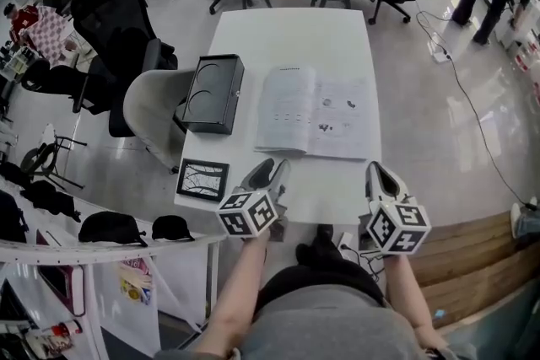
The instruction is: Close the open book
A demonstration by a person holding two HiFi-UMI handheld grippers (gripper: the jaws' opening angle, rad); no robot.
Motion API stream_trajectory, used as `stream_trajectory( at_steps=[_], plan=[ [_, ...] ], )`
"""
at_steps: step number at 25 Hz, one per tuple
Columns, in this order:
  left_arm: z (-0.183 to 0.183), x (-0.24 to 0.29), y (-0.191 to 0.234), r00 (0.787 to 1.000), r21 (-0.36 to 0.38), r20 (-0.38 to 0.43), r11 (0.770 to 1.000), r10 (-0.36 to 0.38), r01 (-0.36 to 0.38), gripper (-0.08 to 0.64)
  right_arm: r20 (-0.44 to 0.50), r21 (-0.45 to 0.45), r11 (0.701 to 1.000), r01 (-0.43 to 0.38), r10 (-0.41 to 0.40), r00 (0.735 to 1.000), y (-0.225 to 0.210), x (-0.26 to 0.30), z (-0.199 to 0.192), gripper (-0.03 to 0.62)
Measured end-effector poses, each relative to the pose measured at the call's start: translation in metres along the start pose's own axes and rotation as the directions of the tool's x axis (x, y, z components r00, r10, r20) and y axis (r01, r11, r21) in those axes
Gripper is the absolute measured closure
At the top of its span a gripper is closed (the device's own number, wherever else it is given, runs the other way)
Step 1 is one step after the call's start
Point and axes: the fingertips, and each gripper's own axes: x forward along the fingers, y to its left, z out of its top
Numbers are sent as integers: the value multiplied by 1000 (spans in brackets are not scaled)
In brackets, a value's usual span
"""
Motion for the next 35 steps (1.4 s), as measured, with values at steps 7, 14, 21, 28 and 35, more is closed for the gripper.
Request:
stream_trajectory(
  at_steps=[7,14,21,28,35],
  plan=[
    [-8,25,2,999,-71,-48,997,-12,9,400,-4,22,1000,0,1,1000,-5,12,6,588],
    [-21,45,2,995,-154,-97,988,-26,10,400,-20,31,999,-14,14,1000,-10,20,3,588],
    [-28,58,11,994,-269,-108,963,-29,-2,399,-34,26,1000,-15,16,999,-18,29,4,588],
    [-31,70,12,993,-440,-75,897,-87,45,399,-52,20,999,-25,26,998,-19,40,5,588],
    [-27,80,16,994,-512,-48,857,-95,57,399,-82,12,999,-40,41,996,-17,51,3,588]
  ],
)
